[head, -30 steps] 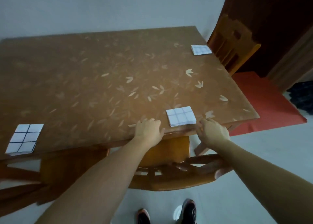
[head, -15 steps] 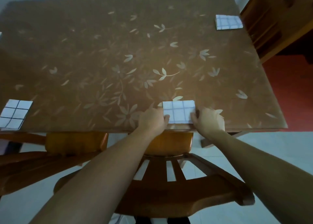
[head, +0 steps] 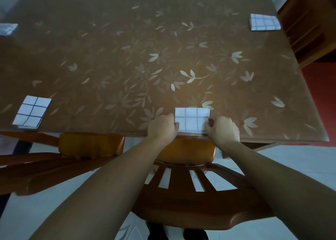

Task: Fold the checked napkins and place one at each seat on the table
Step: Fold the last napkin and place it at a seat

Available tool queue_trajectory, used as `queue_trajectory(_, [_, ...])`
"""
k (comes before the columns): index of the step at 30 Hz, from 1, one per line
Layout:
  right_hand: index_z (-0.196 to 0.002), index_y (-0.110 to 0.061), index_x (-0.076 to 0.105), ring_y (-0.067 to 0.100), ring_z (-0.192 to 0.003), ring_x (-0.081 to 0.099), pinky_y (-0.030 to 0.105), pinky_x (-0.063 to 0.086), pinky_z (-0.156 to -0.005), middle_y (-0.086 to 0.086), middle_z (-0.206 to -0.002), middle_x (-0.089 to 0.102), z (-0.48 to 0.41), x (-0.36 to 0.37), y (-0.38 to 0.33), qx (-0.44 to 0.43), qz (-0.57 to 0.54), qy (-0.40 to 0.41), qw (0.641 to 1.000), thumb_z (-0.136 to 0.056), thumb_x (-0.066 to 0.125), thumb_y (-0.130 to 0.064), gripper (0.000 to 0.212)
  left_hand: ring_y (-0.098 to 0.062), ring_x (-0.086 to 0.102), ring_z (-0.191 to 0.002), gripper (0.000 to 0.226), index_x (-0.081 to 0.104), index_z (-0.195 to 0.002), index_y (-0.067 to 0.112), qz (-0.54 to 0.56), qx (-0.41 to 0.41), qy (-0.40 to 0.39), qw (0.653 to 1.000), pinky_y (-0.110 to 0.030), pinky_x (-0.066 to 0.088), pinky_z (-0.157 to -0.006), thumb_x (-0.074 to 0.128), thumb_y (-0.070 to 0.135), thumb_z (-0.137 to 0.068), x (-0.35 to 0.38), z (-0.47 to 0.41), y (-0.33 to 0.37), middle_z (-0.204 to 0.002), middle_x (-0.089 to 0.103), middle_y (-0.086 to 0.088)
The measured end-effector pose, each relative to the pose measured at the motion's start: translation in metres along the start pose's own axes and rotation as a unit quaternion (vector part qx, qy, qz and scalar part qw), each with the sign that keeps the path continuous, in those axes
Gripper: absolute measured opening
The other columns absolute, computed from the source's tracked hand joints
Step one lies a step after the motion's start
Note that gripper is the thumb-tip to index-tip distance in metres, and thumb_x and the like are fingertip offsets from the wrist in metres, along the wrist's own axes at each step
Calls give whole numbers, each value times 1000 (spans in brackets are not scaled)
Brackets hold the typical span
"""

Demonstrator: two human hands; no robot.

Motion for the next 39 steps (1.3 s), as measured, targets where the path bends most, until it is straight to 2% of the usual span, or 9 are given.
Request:
queue_trajectory(3, [-76, -14, 58, 27, -65, 62, 43, 59, -67, 5, -67, 59, 4, 8, -15, -3, -5, -15, 1000, -94, 50, -28, 24, -18, 54, -72, 28, 60, -106, 15, -1, -11, 4, 1000, -27, 33, -51, 45, 38, -101, -2, 4, -18, -91, 62, -2])
queue_trajectory(8, [-73, -13, 58, 30, -64, 62, 43, 58, -66, 7, -65, 60, 3, 14, -25, -6, -7, -19, 1000, -93, 50, -25, 25, -16, 56, -67, 23, 53, -110, 19, 9, -15, 13, 1000, -27, 40, -54, 46, 38, -100, 1, 7, -32, -76, 54, 4])
queue_trajectory(13, [-74, -13, 56, 30, -64, 60, 36, 52, -61, 6, -66, 59, 4, 17, -28, -14, -7, -13, 1000, -92, 49, -24, 23, -18, 61, -74, 25, 53, -113, 19, 15, -13, 11, 1000, -31, 51, -60, 47, 39, -100, 1, 9, -36, -80, 59, 2])
queue_trajectory(18, [-75, -14, 55, 28, -64, 60, 38, 55, -62, 5, -66, 58, 6, 18, -25, -14, -2, -8, 1000, -93, 50, -25, 22, -18, 63, -75, 25, 55, -112, 19, 15, -6, 9, 1000, -33, 55, -65, 46, 39, -100, 3, 10, -36, -82, 60, 2])
queue_trajectory(23, [-80, -15, 60, 27, -64, 62, 42, 58, -65, 4, -68, 60, 7, 19, -24, -11, 0, -8, 1000, -93, 50, -27, 21, -18, 64, -78, 23, 55, -110, 19, 25, 0, 8, 1000, -33, 56, -67, 47, 38, -100, 4, 11, -35, -86, 64, 1])
queue_trajectory(27, [-76, -16, 57, 24, -62, 59, 32, 52, -58, 2, -65, 57, 6, 14, -21, -15, 2, -13, 1000, -93, 50, -28, 22, -15, 60, -70, 25, 57, -108, 19, 21, 8, 17, 1000, -30, 50, -58, 46, 40, -99, -4, 10, -38, -78, 61, 4])
queue_trajectory(30, [-92, -22, 57, 19, -68, 61, 29, 51, -61, -1, -79, 62, 8, -5, -15, -27, 29, -7, 999, -93, 51, -34, 13, -15, 60, -76, 26, 59, -107, 19, 23, 12, 27, 999, -32, 52, -64, 48, 41, -98, -23, 12, -38, -85, 64, 3])
queue_trajectory(34, [-121, -22, 56, 25, -97, 62, 39, 54, -81, 2, -116, 61, 10, -50, -14, -74, 93, 14, 993, -92, 49, -39, 34, -15, 53, -85, 24, 56, -104, 20, -7, 36, 63, 997, -29, 41, -67, 47, 42, -97, -62, 24, -23, -96, 61, 2])
queue_trajectory(39, [-128, -20, 53, 26, -114, 56, 41, 45, -93, 5, -127, 58, 17, -102, -16, -101, 137, 9, 985, -96, 41, -53, 48, -23, 55, -109, 39, 54, -124, 20, -46, 39, 87, 994, -37, 44, -89, 42, 44, -96, -108, 54, 1, -115, 62, 0])
Point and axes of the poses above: each hand's wrist, its own z-axis away from the middle knuckle, its own x-axis out of the palm, y = z × x, the point moved 5 cm from there along -z, towards the middle knuckle
